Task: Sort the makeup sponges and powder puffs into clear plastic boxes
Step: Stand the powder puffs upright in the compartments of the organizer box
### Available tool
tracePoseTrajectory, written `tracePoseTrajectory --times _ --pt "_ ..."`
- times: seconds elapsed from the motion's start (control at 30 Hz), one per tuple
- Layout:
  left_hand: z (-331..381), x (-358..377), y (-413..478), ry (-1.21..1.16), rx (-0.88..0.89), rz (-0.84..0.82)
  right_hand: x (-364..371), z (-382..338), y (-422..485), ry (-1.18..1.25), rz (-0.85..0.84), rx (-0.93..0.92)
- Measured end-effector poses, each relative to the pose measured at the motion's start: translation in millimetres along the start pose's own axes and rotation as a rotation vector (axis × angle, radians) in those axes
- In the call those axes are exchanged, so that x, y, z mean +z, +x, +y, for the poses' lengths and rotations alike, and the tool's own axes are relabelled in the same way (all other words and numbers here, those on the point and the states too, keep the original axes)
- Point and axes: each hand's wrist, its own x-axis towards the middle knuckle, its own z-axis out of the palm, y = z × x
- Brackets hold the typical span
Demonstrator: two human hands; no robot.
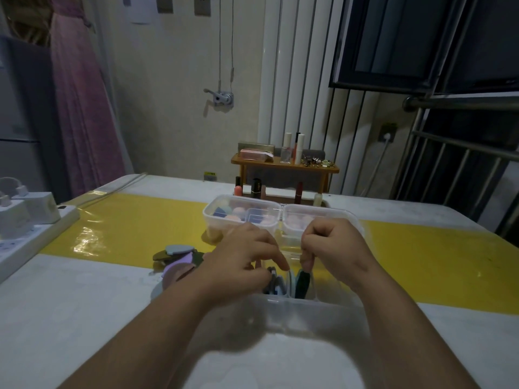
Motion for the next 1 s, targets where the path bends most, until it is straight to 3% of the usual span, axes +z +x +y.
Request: tracePoseTrajectory --times 0.23,0.5,0.7,1.0 --pt "4.8 -0.7 3.8 0.032 -0.051 -0.218 1.9 -4.5 -1.0 -0.002 -0.042 0.049" --pt "6.7 0.5 4.2 0.150 -0.034 -0.250 4.0 -2.8 0.1 -0.060 -0.090 0.113" --pt "4.5 1.5 3.8 0.111 -0.055 -0.236 2.4 -7.0 -0.6 -0.241 -0.200 0.163" --pt "2.2 2.4 4.0 0.103 -0.057 -0.224 1.7 -8.1 -0.1 -0.371 -0.176 0.196"
